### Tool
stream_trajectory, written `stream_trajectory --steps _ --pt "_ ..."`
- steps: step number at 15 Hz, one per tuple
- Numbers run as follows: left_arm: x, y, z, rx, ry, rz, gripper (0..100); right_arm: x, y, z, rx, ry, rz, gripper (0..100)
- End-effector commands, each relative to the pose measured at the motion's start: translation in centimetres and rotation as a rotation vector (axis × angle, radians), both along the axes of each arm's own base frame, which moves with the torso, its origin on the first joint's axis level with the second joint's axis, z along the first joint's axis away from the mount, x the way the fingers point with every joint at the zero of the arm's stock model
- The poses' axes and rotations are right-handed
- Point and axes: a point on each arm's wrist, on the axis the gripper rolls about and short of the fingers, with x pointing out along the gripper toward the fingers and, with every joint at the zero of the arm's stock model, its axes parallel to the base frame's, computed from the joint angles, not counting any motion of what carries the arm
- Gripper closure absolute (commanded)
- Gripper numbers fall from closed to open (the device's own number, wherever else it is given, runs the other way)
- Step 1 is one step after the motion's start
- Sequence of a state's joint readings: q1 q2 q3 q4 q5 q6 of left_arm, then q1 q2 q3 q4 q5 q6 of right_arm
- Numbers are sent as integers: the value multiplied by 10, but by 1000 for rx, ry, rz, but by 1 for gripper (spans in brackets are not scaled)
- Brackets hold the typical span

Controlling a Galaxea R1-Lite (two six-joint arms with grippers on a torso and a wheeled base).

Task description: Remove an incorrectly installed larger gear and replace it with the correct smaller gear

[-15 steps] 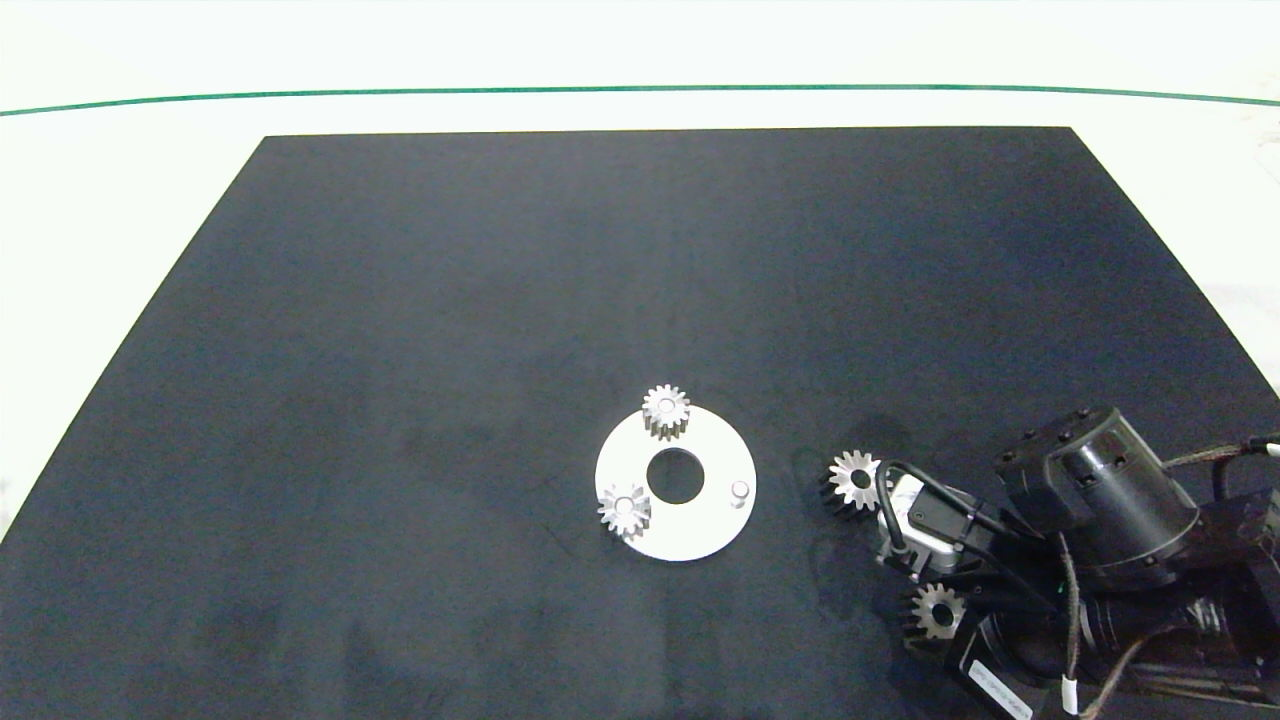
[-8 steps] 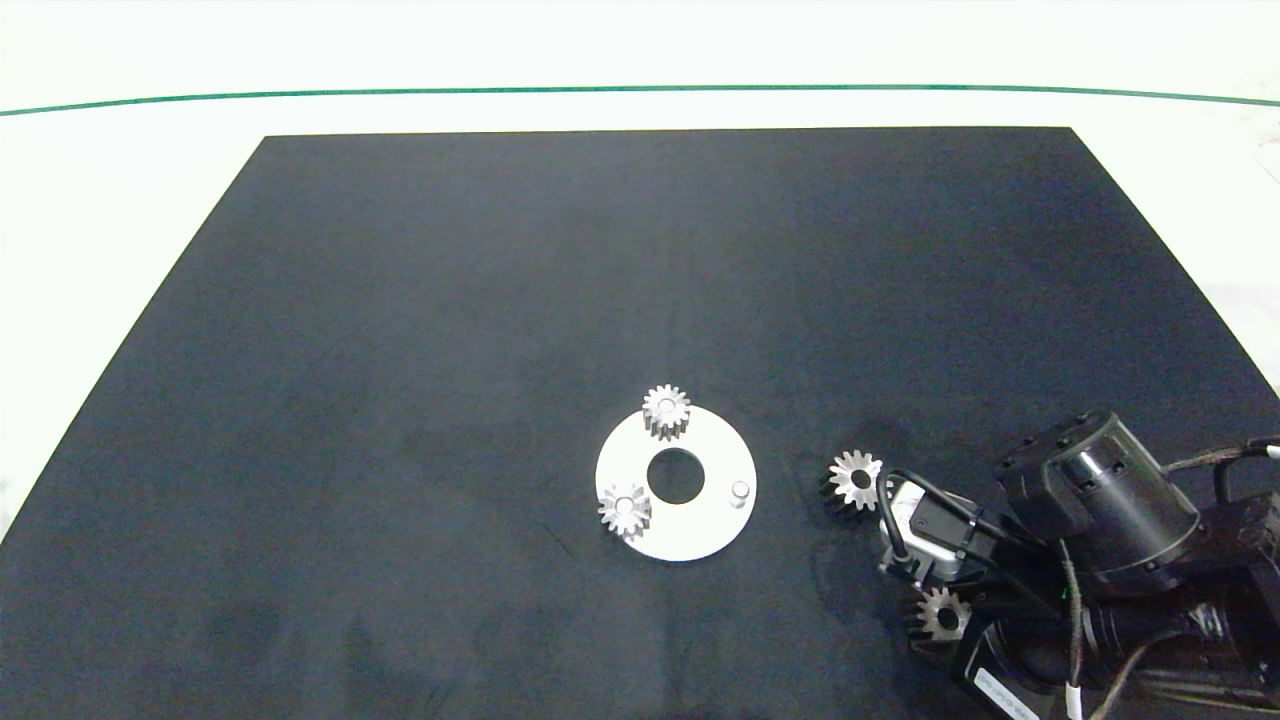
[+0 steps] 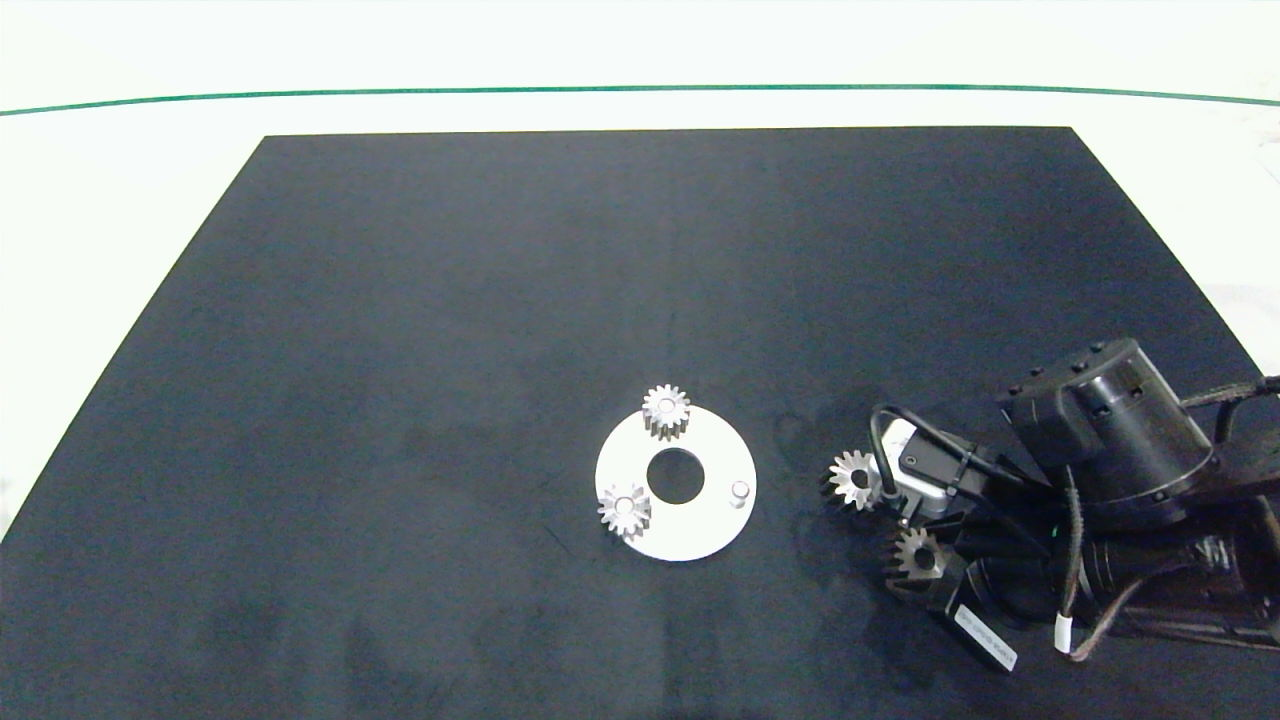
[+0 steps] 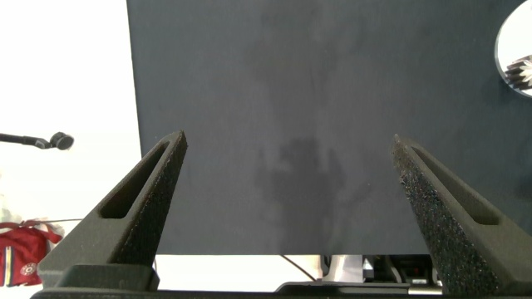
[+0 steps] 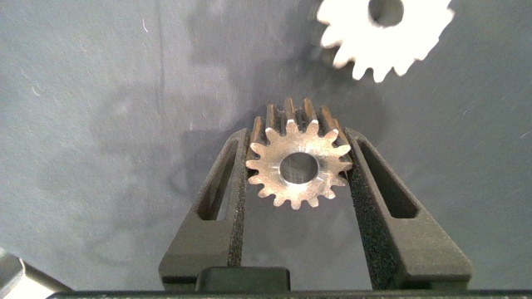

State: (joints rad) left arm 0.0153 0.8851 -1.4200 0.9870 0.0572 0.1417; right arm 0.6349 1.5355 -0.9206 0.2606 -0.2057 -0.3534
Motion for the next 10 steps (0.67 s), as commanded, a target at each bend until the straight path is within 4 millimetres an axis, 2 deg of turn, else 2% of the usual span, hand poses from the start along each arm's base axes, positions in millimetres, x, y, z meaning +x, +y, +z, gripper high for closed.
stream_trajectory --steps 1,4,6,10 --pt "1 0 -1 3 10 -3 0 6 13 23 -10 -7 34 72" --pt "1 0 -1 1 10 -3 0 16 31 53 -20 0 69 72" --pt "1 0 -1 1 10 -3 0 21 44 54 -22 4 92 72" --pt "1 0 -1 1 11 -3 0 28 68 44 -35 27 133 72"
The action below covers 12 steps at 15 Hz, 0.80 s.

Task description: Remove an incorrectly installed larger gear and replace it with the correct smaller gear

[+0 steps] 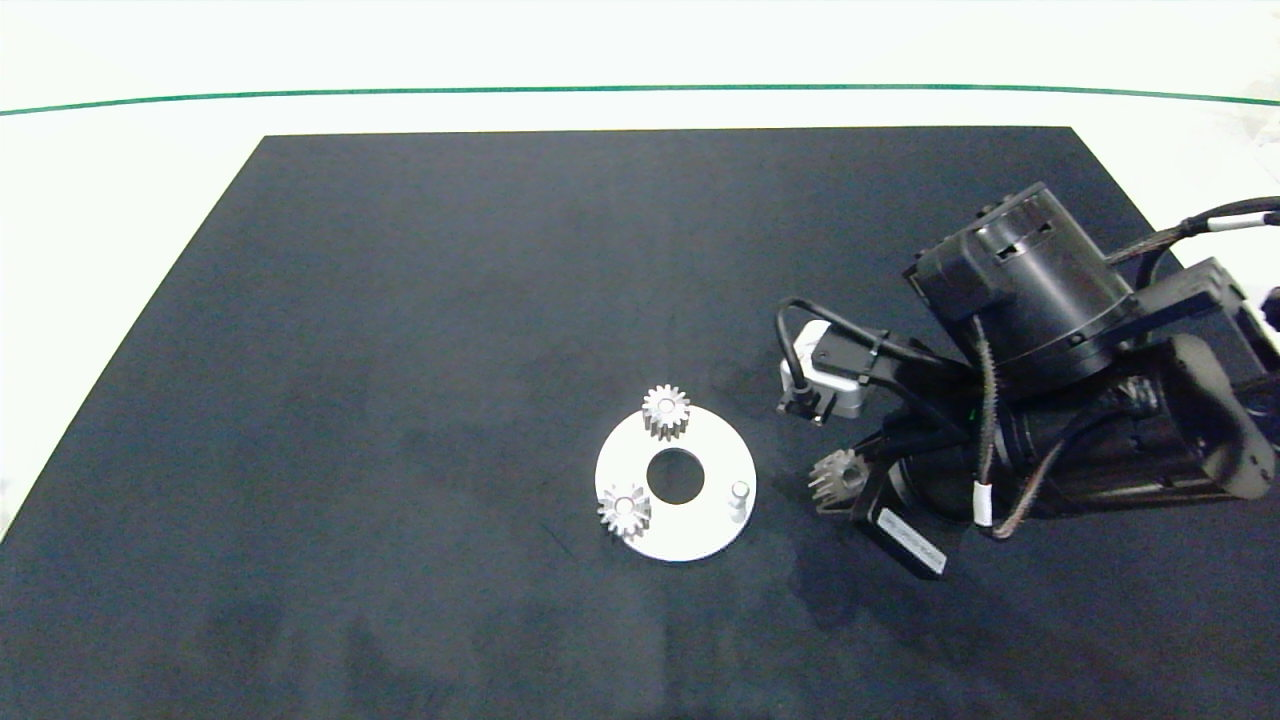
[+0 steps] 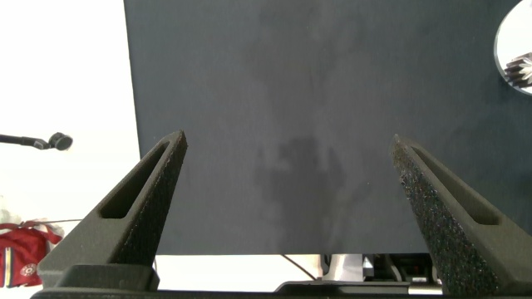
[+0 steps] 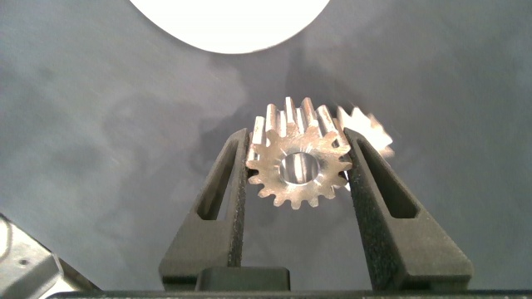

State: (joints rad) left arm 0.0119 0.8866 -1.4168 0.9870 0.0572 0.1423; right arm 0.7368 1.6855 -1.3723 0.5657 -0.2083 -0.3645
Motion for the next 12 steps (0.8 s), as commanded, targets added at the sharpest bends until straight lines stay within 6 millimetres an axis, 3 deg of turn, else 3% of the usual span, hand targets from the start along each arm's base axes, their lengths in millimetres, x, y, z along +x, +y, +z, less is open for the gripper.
stream_trajectory --steps 1,12 --pt "0 0 0 2 7 0 0 9 19 -10 -21 23 26 72" --pt "0 0 0 2 5 0 0 15 39 -9 30 22 12 72"
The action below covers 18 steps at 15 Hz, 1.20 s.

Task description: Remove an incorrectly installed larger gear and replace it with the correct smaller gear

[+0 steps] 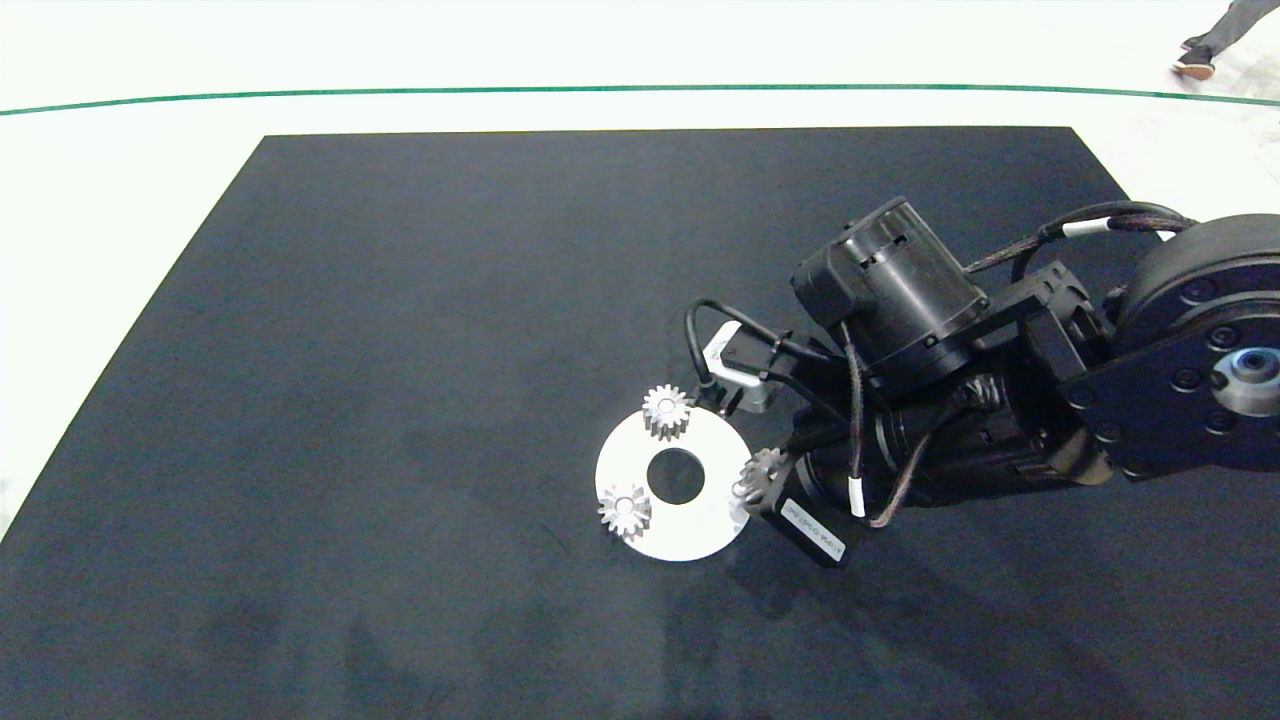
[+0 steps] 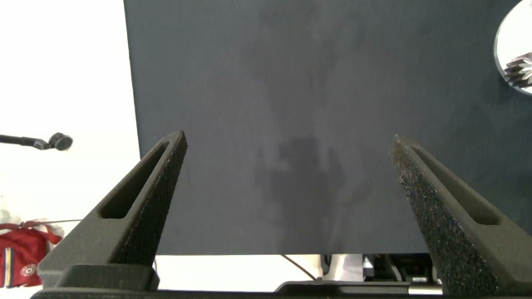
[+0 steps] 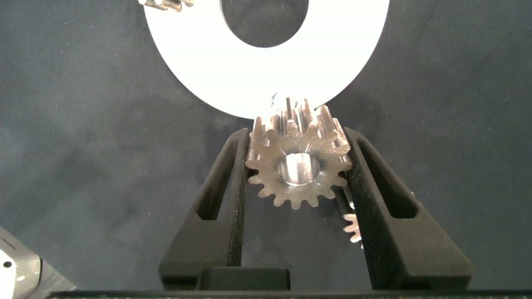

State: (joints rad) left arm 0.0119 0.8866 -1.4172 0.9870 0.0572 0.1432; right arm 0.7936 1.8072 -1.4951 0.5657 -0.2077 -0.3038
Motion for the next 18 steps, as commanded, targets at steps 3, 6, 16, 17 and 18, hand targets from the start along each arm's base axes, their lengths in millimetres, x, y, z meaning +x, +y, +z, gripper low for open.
stream_trajectory --steps 3,6,16,17,18 --pt "0 0 0 1 5 1 0 5 5 -3 6 7 -11 72" --pt "1 0 -2 12 14 -5 0 7 6 -2 9 4 -13 72" --pt "1 0 -2 12 14 -5 0 12 17 -12 10 28 -24 72" --pt "1 0 -2 12 14 -5 0 11 18 -12 15 28 -26 72" --pt "1 0 -2 12 14 -5 0 12 19 -13 13 30 -26 72"
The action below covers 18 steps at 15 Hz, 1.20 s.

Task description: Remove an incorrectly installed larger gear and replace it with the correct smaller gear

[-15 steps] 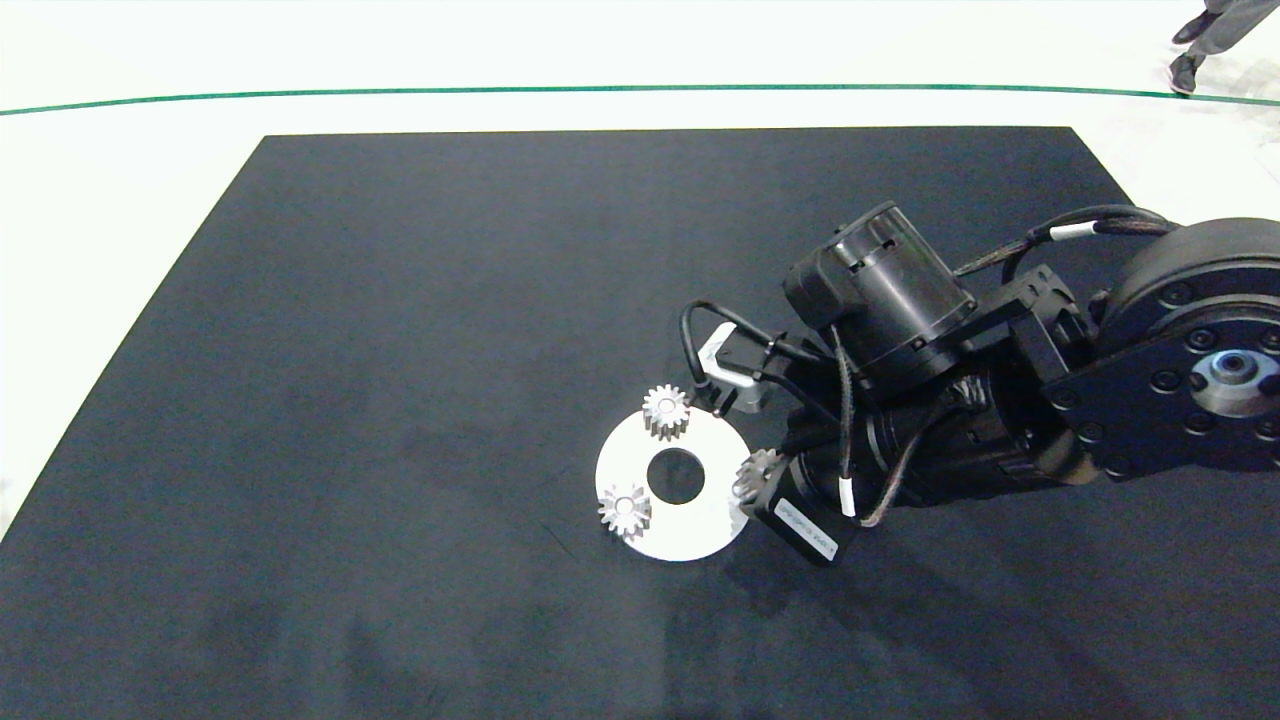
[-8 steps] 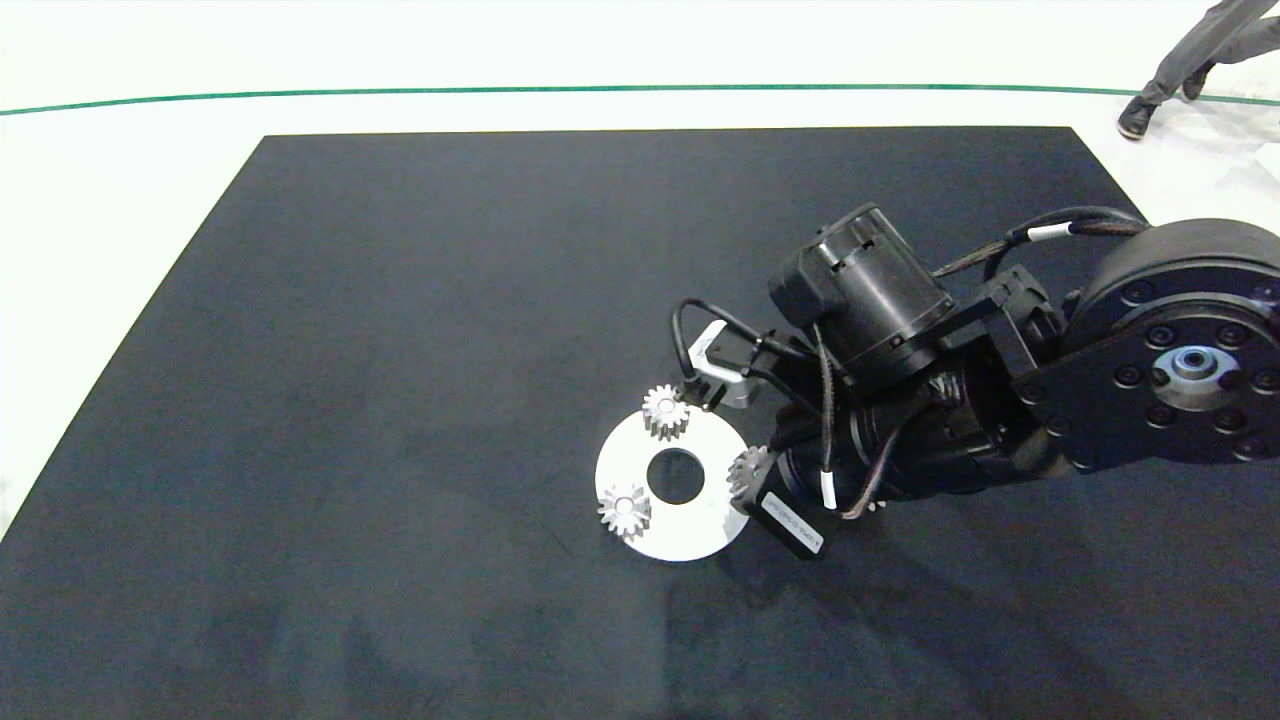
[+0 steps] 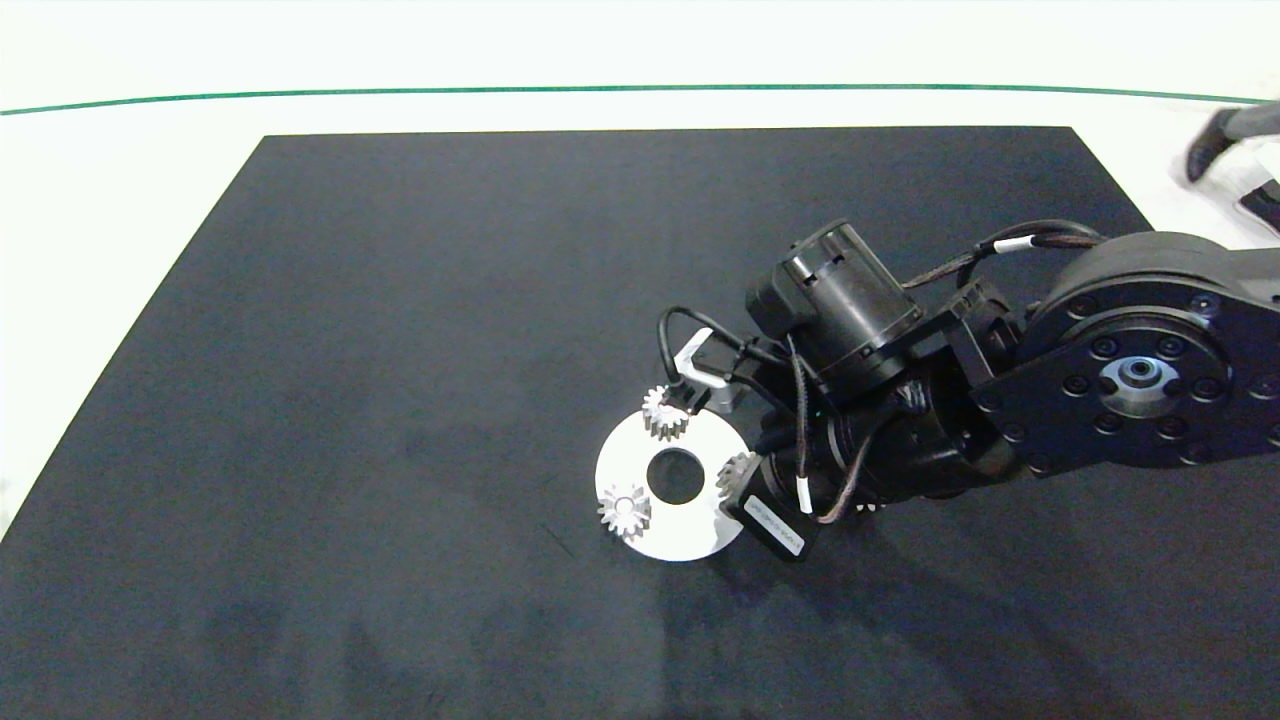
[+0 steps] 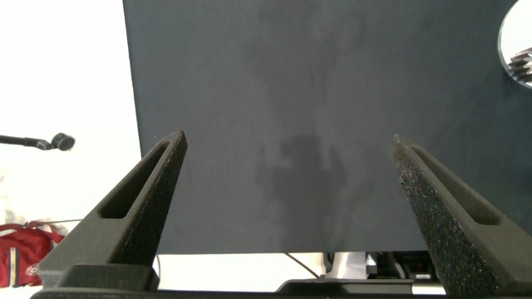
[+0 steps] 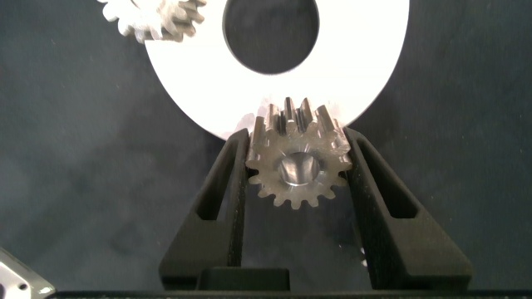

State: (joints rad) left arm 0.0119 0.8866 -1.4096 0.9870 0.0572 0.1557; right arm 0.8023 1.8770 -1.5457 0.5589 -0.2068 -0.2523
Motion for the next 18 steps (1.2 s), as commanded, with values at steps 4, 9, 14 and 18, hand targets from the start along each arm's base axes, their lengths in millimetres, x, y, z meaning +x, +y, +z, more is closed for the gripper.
stream_trajectory --steps 4,9,14,18 --pt "0 0 0 1 5 1 0 0 4 -5 -30 -4 -11 72" --pt "0 0 0 1 5 1 0 1 4 -6 -30 -1 -12 72" --pt "0 0 0 1 5 1 0 2 4 -6 -22 -5 -14 72" --pt "0 0 0 1 5 1 0 2 4 -7 -27 -3 -15 72"
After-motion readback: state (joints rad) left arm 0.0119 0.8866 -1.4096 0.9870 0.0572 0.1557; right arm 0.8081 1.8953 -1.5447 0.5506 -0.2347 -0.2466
